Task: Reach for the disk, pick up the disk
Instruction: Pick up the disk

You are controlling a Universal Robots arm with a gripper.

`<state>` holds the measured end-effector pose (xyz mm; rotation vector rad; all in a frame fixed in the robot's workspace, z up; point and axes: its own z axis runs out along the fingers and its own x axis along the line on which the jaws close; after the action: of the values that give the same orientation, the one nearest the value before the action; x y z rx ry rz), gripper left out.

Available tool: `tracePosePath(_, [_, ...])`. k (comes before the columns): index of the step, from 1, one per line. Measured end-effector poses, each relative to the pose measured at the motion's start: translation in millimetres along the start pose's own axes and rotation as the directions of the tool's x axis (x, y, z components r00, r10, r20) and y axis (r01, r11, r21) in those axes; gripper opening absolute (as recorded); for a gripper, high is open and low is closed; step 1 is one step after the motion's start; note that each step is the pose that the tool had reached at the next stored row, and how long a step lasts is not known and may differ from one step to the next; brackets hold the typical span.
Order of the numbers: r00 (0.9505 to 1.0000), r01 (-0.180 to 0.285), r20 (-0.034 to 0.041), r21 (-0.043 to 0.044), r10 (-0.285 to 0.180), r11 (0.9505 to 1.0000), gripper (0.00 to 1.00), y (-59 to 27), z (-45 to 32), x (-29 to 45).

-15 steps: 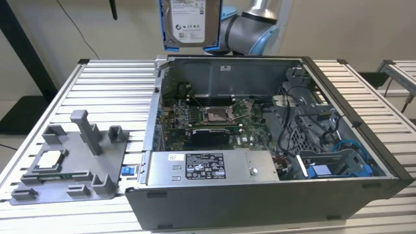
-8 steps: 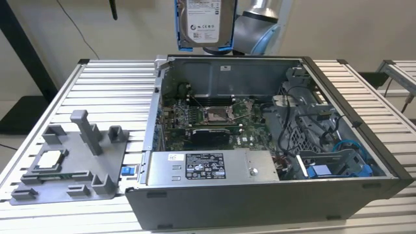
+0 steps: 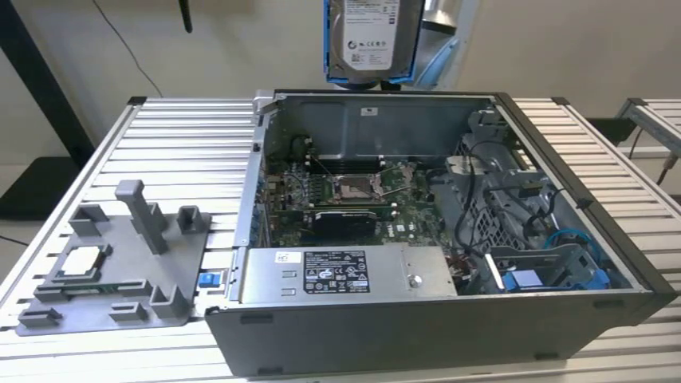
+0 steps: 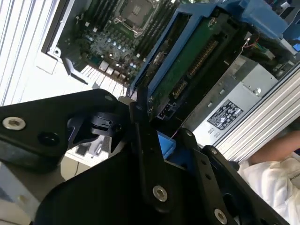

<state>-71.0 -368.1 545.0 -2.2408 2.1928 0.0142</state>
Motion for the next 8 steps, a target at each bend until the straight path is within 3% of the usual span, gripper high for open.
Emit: tracePosePath(8, [1.0000,0.000,-0.0001,0.0000,0.000,1.0000,0.00,-36.2,0.0,0.8])
